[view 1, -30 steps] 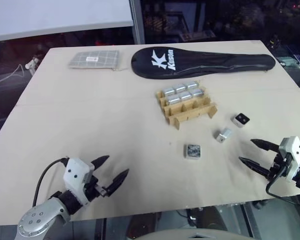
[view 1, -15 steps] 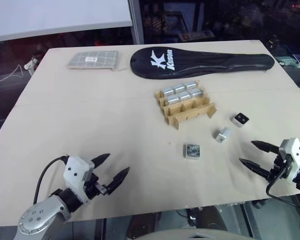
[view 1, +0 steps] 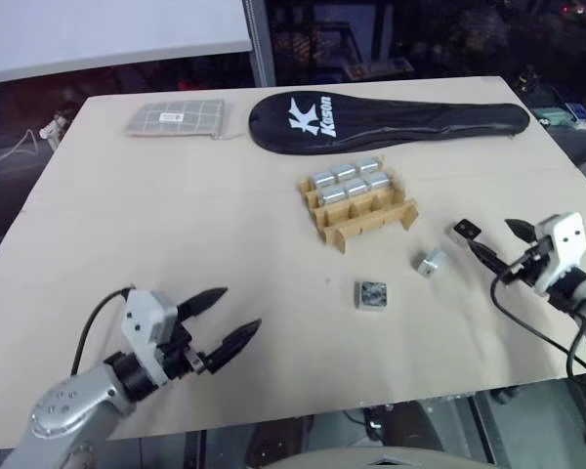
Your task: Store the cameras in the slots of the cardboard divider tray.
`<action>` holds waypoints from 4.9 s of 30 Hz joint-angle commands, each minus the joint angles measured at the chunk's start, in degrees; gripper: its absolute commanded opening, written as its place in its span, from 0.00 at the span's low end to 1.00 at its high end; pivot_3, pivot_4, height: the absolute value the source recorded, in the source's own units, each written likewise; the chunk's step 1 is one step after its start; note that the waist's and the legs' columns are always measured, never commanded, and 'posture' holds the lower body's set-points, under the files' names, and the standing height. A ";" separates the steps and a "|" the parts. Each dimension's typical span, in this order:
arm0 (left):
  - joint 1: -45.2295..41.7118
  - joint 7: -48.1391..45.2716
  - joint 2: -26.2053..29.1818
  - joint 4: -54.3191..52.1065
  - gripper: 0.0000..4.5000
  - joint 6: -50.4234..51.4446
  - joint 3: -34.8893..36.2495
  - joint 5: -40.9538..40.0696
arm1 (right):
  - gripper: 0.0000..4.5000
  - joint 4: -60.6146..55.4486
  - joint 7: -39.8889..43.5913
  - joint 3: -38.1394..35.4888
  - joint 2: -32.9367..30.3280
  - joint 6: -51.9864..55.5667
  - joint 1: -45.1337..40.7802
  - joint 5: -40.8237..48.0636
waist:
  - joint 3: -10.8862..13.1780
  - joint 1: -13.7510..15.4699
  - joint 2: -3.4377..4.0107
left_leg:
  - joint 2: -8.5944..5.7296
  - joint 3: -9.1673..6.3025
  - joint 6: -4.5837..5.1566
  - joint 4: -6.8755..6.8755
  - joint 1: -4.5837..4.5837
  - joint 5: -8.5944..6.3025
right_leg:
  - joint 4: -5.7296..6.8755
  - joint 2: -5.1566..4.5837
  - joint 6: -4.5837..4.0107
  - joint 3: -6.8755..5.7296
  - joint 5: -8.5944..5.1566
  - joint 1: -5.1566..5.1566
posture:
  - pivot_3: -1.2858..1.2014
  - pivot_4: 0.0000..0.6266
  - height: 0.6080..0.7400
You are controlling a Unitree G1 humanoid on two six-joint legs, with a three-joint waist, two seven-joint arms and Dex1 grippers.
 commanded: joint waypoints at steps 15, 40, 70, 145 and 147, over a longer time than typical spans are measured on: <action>-9.00 -17.92 14.91 3.95 0.99 0.54 3.22 -4.94 | 1.00 23.17 13.23 9.41 -4.94 5.36 -19.28 -6.13 | 0.03 -0.32 0.02 | 0.02 0.12 0.01 -0.07 0.00 0.00 | -0.02 0.08 -0.20 0.11 0.13 -0.07 | 0.52 0.24 1.00; -40.88 16.40 4.13 8.73 1.00 22.64 -10.69 -15.56 | 0.42 -2.95 10.46 23.01 1.74 -30.96 -24.66 -21.68 | 0.09 -1.02 -0.01 | 0.07 -0.07 -0.04 -0.03 0.04 0.03 | 0.08 0.16 -0.01 0.05 0.35 -0.07 | 0.52 0.24 1.00; -47.67 11.22 -1.74 14.98 0.16 26.62 -15.57 -16.46 | 0.42 6.16 0.82 32.17 8.41 -53.33 -32.90 -35.63 | 0.11 -0.43 -0.04 | -0.16 -0.22 -0.42 -0.13 -0.12 0.24 | 0.08 -0.05 -0.20 0.22 0.45 -0.30 | 0.52 0.24 1.00; -68.97 -15.15 -21.29 79.85 0.16 -35.25 -24.78 25.92 | 0.97 -24.51 26.01 -24.45 -0.22 -5.43 39.30 25.41 | 0.12 0.41 -0.17 | -0.04 0.07 -0.08 0.06 0.00 0.06 | 0.02 0.13 0.13 0.13 0.31 0.04 | 0.52 0.24 1.00; -69.29 -15.14 -21.53 80.90 0.16 -35.96 -24.68 26.19 | 0.97 -24.55 25.88 -24.41 -0.30 -5.31 39.17 25.46 | 0.11 0.38 -0.17 | -0.04 0.07 -0.08 0.06 0.01 0.06 | 0.02 0.12 0.14 0.13 0.31 0.04 | 0.52 0.24 1.00</action>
